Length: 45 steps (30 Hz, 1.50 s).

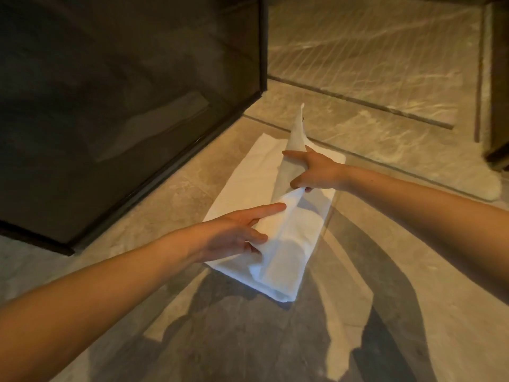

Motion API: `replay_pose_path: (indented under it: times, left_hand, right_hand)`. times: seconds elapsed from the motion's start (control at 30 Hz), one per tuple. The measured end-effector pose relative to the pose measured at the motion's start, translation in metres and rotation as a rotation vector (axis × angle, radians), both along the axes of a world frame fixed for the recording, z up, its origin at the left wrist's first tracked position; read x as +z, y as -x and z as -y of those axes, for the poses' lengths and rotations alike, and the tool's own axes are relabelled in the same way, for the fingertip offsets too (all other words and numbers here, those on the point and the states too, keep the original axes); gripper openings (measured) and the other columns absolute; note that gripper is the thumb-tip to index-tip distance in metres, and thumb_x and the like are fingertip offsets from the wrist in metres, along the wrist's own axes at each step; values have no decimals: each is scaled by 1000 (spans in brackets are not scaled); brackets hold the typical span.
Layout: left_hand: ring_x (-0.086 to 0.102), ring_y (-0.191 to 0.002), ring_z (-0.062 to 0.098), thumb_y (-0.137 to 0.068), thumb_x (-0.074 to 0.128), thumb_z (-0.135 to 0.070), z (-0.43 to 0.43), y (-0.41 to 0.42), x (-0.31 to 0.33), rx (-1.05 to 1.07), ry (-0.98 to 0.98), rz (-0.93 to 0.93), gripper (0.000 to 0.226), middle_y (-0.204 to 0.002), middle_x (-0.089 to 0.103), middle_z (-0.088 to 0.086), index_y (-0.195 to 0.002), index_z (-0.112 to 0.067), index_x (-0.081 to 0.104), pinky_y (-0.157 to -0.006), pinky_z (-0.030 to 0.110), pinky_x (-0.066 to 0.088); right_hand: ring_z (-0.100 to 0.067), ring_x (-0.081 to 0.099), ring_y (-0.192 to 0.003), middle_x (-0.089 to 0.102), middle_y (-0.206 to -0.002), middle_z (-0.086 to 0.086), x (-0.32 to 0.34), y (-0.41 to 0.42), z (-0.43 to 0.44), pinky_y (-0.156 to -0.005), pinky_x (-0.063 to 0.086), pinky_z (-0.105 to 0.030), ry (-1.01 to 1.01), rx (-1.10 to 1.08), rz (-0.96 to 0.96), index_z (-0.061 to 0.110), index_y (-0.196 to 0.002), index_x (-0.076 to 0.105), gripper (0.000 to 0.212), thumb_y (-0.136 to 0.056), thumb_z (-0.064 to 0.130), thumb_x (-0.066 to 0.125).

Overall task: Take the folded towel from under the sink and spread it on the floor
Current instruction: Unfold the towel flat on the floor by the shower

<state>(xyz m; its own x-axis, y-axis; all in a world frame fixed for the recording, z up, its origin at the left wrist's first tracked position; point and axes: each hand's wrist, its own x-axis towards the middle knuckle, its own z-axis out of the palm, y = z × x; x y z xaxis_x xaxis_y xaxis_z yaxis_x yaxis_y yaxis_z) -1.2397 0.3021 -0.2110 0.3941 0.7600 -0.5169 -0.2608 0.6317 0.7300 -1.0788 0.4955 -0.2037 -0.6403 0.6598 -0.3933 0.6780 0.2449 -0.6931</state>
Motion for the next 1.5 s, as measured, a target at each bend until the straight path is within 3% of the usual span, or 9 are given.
replay_pose_path:
  times: [0.1, 0.27, 0.43, 0.63, 0.8, 1.07, 1.17, 1.3, 1.5]
  left_hand:
    - [55, -126, 28, -89, 54, 4, -11, -25, 5, -21, 14, 116, 59, -137, 59, -3, -140, -27, 55, -108, 44, 43]
    - [52, -124, 30, -91, 51, 4, -27, -76, 20, -91, 50, 131, 55, -140, 44, -2, -133, -30, 61, -92, 40, 55]
    - [57, -120, 24, -91, 48, 5, -36, -138, 14, -162, 70, 161, 54, -135, 54, -4, -134, -27, 61, -100, 40, 50]
    - [54, -112, 22, -82, 57, 8, -47, -210, -9, -289, 147, 216, 62, -132, 52, 6, -134, -27, 57, -89, 32, 54]
    - [55, -109, 22, -91, 52, 9, -42, -249, -38, -323, 67, -58, 61, -142, 44, 10, -134, -34, 51, -84, 31, 55]
    - [59, -89, 11, -88, 62, -2, -47, -252, -53, -483, -71, -301, 63, -112, 56, -2, -138, -40, 50, -74, 20, 50]
    - [63, -99, 0, -90, 64, -4, -54, -236, -57, -334, -375, -427, 49, -121, 57, -6, -133, -28, 55, -83, 13, 46]
    - [19, -147, 17, -102, 46, -32, -68, -196, -82, -589, -1044, -1213, 55, -162, 21, -7, -153, -27, 29, -119, 32, 10]
    - [-9, -152, 21, -102, 23, -50, -68, -171, -111, -735, -1023, -1543, 62, -165, -8, -6, -157, -28, 3, -120, 52, -3]
  right_hand:
    - [-13, 54, -115, 18, -158, 12, 12, -38, -5, -60, 54, -21, -62, 34, -74, 24, -154, 29, 87, -78, 2, 67]
    - [-10, 21, -145, 13, -161, 9, 26, -111, -4, -101, 45, -28, -57, 7, -120, 21, -155, 24, 90, -78, -6, 64]
    - [13, 2, -134, 11, -161, 10, 20, -189, 7, -83, 16, 14, -142, -19, -19, 21, -155, 23, 89, -81, -2, 66]
    - [-9, -8, -149, 11, -163, 10, 6, -273, 24, -109, 10, -21, -125, -122, 85, 25, -155, 21, 87, -84, 6, 66]
    - [-17, -2, -149, 1, -165, 0, -27, -300, 38, -111, 16, -22, -101, -187, 234, 25, -156, 18, 88, -86, 11, 69]
    - [-21, 3, -150, 7, -164, -5, -68, -312, 44, -114, 18, -28, -140, -211, 354, 17, -157, 14, 97, -81, 16, 75]
    - [-25, 13, -148, 13, -162, -7, -73, -322, 43, -113, 22, -31, -105, -251, 317, 22, -156, 15, 96, -82, 17, 75]
    - [-25, 21, -144, 24, -158, -7, -76, -332, 52, -112, 24, -32, -12, -285, 279, 27, -155, 22, 93, -80, 21, 77]
    - [-41, 22, -142, 17, -157, -24, -68, -291, 68, -111, 28, -45, -557, -331, 550, 17, -154, 24, 73, -93, 46, 52]
